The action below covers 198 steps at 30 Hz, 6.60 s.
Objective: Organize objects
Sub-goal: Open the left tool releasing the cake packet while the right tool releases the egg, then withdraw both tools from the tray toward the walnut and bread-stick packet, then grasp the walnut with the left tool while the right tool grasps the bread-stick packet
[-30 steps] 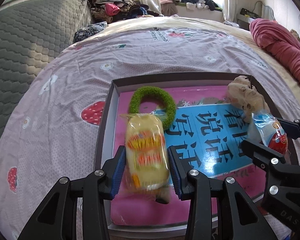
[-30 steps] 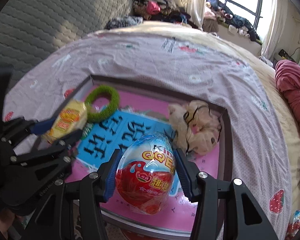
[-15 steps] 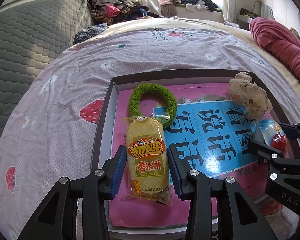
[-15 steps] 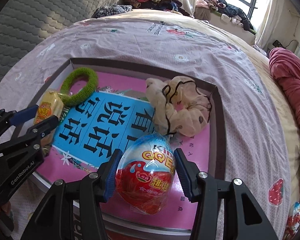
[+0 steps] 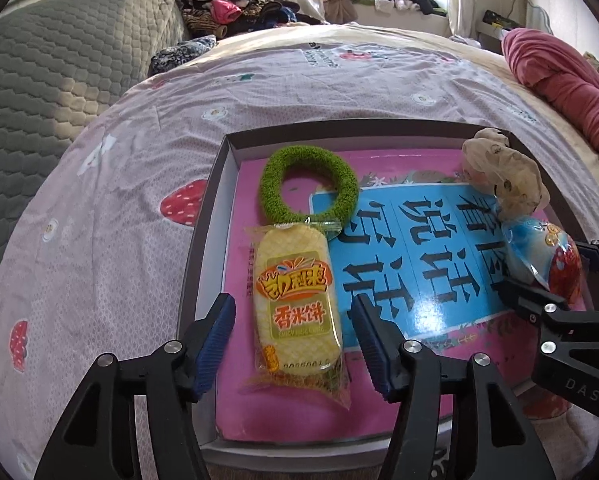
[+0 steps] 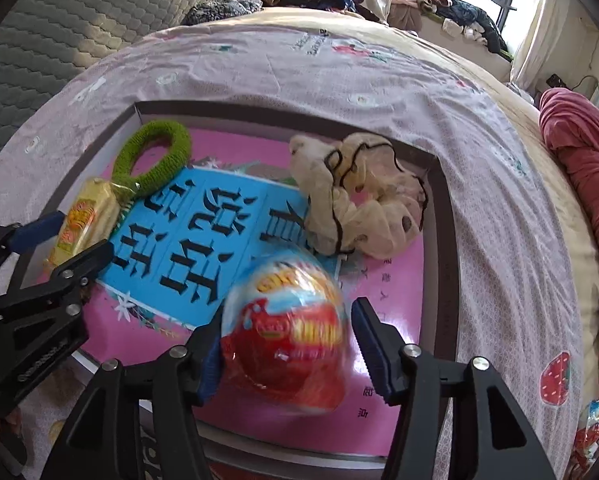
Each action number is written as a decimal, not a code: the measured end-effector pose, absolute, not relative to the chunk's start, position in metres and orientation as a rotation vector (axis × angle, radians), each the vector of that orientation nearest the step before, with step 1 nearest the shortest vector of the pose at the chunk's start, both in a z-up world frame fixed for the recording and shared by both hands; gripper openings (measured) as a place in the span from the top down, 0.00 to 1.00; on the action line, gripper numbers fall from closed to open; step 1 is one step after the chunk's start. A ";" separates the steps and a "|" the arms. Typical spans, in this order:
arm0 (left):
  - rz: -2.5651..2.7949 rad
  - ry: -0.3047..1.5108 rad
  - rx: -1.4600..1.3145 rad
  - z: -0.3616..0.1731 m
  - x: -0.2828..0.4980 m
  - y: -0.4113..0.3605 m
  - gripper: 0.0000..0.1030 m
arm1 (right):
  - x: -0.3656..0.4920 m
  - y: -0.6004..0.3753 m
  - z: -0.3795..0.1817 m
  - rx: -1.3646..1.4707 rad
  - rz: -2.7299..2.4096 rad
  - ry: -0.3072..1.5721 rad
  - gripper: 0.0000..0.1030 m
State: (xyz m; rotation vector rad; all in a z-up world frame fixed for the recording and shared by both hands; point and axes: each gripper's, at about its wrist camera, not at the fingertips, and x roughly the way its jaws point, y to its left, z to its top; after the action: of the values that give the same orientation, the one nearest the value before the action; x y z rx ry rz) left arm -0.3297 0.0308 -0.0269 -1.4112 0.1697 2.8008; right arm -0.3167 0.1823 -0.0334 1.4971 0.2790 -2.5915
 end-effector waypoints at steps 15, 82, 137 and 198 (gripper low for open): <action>2.750 0.164 -1.431 -0.007 -0.309 0.027 0.22 | -0.300 0.199 -0.008 1.452 -2.612 0.148 0.20; 3.004 -0.007 -0.877 0.204 -0.008 0.008 0.00 | 0.017 0.205 0.224 0.691 -2.789 0.037 0.01; 2.784 0.156 -1.188 0.041 -0.009 0.084 0.00 | 0.001 0.282 0.086 1.079 -2.852 0.127 0.01; 2.682 0.043 -1.326 -0.034 -0.059 0.105 0.67 | -0.091 0.284 -0.026 1.339 -2.714 0.124 0.59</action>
State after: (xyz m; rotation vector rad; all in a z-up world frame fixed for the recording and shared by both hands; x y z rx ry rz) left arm -0.0589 0.1049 -0.0337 -1.3264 0.0433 2.6823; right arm -0.0907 0.2842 -0.0261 1.3391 0.1244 -2.7145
